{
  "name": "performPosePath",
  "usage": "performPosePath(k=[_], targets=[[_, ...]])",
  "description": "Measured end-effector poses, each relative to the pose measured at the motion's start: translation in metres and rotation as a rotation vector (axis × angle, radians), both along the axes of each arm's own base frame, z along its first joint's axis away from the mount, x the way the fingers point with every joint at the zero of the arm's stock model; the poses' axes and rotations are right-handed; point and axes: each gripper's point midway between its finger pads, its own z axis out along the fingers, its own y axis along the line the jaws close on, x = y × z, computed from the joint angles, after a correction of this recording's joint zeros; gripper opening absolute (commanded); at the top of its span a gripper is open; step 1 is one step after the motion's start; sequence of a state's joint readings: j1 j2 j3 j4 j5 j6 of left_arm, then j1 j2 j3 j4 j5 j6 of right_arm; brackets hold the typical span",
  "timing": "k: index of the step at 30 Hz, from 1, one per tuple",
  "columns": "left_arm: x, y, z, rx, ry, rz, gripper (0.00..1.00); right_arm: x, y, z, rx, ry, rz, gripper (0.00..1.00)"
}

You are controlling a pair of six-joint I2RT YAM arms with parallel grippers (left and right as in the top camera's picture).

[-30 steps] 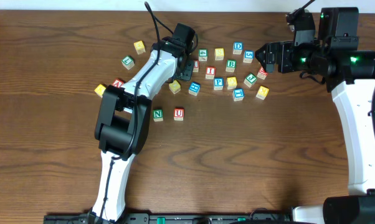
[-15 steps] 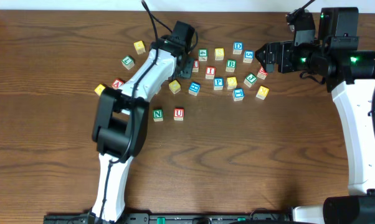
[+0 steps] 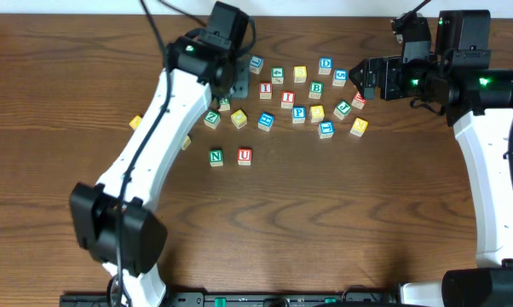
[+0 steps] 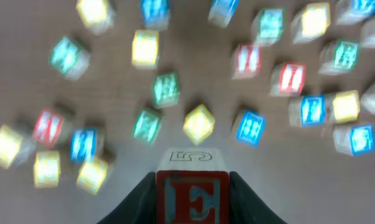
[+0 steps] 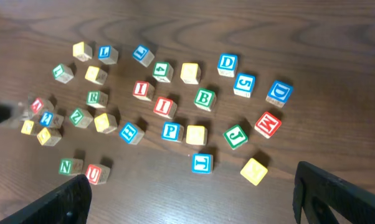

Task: Spell out NEURIPS
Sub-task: 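Carry the red E block to the gap between N and U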

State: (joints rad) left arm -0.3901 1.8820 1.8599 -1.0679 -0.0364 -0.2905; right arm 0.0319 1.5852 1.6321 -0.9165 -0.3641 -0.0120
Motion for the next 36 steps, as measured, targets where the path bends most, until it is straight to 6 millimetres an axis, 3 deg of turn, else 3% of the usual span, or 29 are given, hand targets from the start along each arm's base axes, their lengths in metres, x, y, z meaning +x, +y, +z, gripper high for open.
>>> performPosePath(k=[6,13,20,36], targets=[[-0.041,0.013,-0.021,0.043,0.173,0.077,0.3,0.0,0.0,0.0,0.0,0.001,0.0,0.99],[-0.067,0.009,-0.076,0.076,0.273,0.113,0.3,0.0,0.0,0.0,0.0,0.002,0.0,0.99],[-0.074,-0.006,-0.12,0.068,0.258,0.09,0.3,0.0,0.0,-0.001,0.0,0.002,0.0,0.99],[-0.065,-0.007,-0.148,0.075,0.175,0.091,0.31,0.0,0.0,-0.001,0.0,0.002,0.0,0.99]])
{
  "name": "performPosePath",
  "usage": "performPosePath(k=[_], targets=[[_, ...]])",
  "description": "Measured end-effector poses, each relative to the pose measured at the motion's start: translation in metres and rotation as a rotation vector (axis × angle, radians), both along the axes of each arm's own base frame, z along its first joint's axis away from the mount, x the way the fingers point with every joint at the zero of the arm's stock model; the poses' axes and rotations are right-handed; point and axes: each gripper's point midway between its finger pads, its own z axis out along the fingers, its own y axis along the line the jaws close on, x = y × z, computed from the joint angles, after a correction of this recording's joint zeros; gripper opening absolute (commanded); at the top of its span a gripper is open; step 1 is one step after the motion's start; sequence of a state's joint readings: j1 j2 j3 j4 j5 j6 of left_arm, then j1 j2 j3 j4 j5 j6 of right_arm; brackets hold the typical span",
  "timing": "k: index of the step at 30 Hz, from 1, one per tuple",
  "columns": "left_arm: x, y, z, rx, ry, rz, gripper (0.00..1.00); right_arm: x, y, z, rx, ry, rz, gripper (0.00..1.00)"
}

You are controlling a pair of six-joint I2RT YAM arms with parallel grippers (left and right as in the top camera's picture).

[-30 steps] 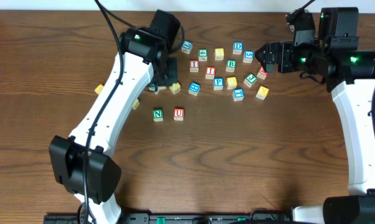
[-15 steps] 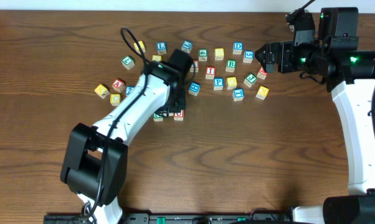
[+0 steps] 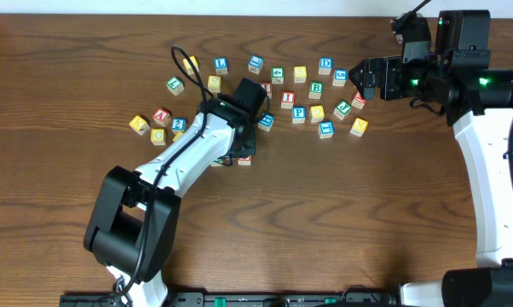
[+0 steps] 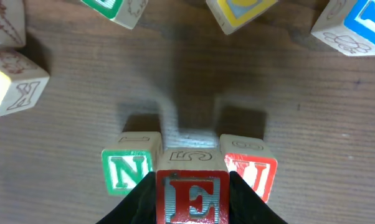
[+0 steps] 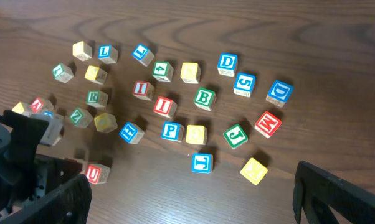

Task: Spell out NEURIPS
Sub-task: 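Carry the red E block to the gap between N and U, then lower the E block between the N and U blocks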

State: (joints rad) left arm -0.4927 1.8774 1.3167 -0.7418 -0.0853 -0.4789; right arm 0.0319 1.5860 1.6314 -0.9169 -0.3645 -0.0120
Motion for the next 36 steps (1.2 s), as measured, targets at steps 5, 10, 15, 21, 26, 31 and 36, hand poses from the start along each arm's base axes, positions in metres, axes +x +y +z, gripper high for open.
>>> performPosePath(k=[5,10,15,21,26,31,36], targets=[[-0.001,0.0,-0.009,-0.004,-0.009,0.0,0.31,0.0,0.0,0.0,0.0,0.0,0.0,0.99],[-0.002,0.001,-0.011,-0.002,-0.006,0.0,0.31,0.0,0.0,0.0,0.0,0.0,0.0,0.99],[0.002,-0.001,-0.012,-0.01,-0.02,0.0,0.31,0.0,0.0,0.0,0.0,0.0,0.0,0.99],[0.005,-0.001,-0.017,-0.005,-0.026,0.002,0.31,0.0,0.0,0.0,0.0,0.0,0.0,0.99],[0.005,-0.001,-0.017,-0.005,-0.026,0.002,0.3,0.0,0.0,0.0,0.0,0.0,0.0,0.99],[0.005,0.0,-0.017,0.0,-0.024,0.003,0.31,0.0,0.0,0.0,0.0,0.0,0.0,0.99],[0.005,0.0,-0.016,-0.001,-0.026,0.003,0.31,0.0,0.0,0.0,0.0,0.0,0.0,0.99]])
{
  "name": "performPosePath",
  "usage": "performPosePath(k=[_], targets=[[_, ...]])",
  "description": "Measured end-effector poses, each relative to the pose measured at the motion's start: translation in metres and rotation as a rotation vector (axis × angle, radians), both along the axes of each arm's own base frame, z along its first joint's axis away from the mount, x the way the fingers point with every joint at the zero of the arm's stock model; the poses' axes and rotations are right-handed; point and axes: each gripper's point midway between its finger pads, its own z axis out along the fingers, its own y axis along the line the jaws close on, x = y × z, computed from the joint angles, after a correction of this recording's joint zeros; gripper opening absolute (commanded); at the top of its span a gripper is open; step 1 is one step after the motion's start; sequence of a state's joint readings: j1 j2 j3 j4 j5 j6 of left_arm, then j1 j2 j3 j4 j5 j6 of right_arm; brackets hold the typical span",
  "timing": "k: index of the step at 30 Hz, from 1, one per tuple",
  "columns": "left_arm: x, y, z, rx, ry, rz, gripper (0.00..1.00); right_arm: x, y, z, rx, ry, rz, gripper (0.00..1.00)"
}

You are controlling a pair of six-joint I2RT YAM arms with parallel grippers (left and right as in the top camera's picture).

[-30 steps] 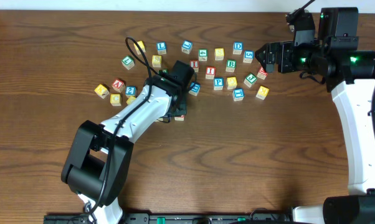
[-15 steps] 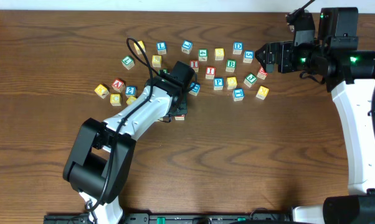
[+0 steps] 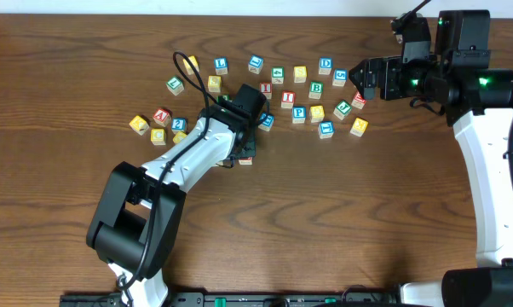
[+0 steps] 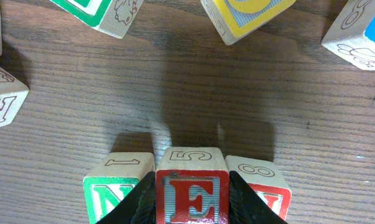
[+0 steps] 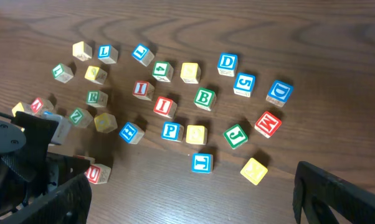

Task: Spell out NEURIPS
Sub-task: 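Lower the E block between the N and U blocks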

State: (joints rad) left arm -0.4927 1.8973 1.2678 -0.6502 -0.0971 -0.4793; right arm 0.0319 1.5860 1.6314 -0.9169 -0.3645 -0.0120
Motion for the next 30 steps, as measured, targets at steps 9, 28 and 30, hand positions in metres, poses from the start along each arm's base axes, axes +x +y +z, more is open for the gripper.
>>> performPosePath(k=[9,28,30], targets=[[-0.0019,0.0014,0.0014,0.003,0.005,0.001,0.31,0.0,0.0,0.0,0.0,0.0,0.0,0.99],[-0.005,0.0075,0.001,0.022,0.019,0.009,0.31,0.0,0.0,0.0,0.0,0.0,0.0,0.99],[-0.0047,0.0074,0.0011,0.02,0.018,0.015,0.31,0.0,0.0,0.0,0.0,0.0,0.0,0.99]])
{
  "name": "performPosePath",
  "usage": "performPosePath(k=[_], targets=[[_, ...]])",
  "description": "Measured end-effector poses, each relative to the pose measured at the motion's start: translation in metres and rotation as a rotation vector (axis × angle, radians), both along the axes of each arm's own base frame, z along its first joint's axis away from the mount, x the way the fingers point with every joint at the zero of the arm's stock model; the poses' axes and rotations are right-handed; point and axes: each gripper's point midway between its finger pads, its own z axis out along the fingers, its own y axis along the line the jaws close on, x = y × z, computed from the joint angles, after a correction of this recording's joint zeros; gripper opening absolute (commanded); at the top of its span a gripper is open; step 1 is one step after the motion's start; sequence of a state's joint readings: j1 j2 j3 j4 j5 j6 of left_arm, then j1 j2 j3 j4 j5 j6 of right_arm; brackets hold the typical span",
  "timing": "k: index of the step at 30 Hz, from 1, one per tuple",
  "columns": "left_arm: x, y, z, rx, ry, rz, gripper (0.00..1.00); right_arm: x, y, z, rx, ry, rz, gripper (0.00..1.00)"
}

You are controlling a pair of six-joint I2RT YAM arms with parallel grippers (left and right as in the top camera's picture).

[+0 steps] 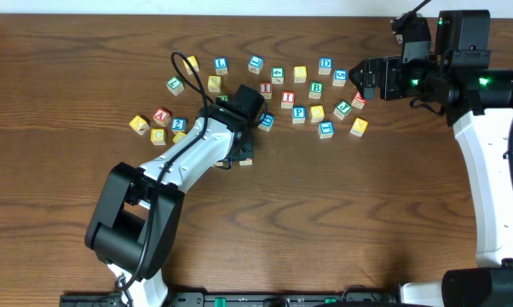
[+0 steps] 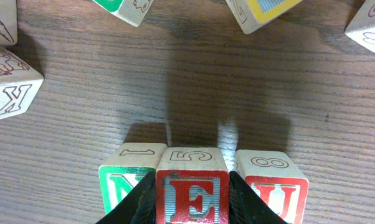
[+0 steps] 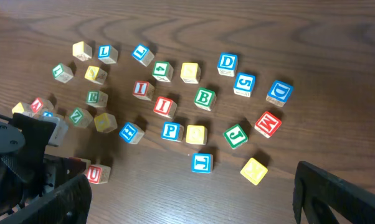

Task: Spell out NEURIPS
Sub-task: 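Lower the E block between the N and U blocks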

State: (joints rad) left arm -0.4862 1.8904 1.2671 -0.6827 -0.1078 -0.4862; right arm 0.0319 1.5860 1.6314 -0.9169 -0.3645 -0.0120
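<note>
My left gripper point(image 2: 192, 202) is shut on a red E block point(image 2: 192, 196), low at the table. The E stands between a green N block point(image 2: 121, 186) and a red U block point(image 2: 275, 191), in one row with them. In the overhead view the left gripper point(image 1: 238, 155) covers that row; only the U block point(image 1: 246, 160) peeks out. A green R block point(image 3: 95, 98), a red I block point(image 3: 164, 106) and a blue P block point(image 3: 171, 131) lie in the scatter behind. My right gripper point(image 3: 190, 202) hangs open and empty, high over the table's right back.
Several loose letter blocks lie across the back of the brown table point(image 1: 325, 222), from a yellow block point(image 1: 137, 124) at the left to a yellow block point(image 1: 359, 127) at the right. More blocks crowd close behind the row, such as a K block point(image 2: 10, 92).
The left gripper, still shut on the E, has shifted slightly; the N, E and U now show a little higher in its view and stand more evenly in line. The right arm has not moved.
The left gripper first held the E high over the back scatter, while N and U stood in front with a gap between them. Then the E hung just over that gap, then sat in it, and it stays gripped there now.
</note>
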Motion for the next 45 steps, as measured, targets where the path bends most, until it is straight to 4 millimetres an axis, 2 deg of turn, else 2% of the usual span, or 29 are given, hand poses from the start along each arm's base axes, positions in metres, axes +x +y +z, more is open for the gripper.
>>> performPosePath(k=[13,25,26,27,29,45], targets=[[0.002,-0.0012,-0.0027,-0.017,-0.018,0.034,0.31,0.0001,0.0,-0.0002,0.0,0.0,0.0,0.99],[-0.0042,-0.0014,-0.0092,-0.027,0.002,0.034,0.31,0.0001,0.0,-0.0002,0.0,0.0,0.0,0.99],[-0.0043,-0.0015,-0.0093,-0.028,0.003,0.033,0.32,0.0001,0.0,-0.0002,0.0,0.0,0.0,0.99],[-0.0043,-0.0016,-0.0093,-0.029,0.003,0.033,0.38,0.0001,0.0,-0.0002,0.0,0.0,0.0,0.99],[-0.0046,-0.0021,-0.0093,-0.031,0.005,0.031,0.42,0.0001,0.0,-0.0002,0.0,0.0,0.0,0.99],[-0.0051,-0.0019,-0.008,-0.031,0.006,0.03,0.42,0.0001,0.0,-0.0002,0.0,0.0,0.0,0.99]])
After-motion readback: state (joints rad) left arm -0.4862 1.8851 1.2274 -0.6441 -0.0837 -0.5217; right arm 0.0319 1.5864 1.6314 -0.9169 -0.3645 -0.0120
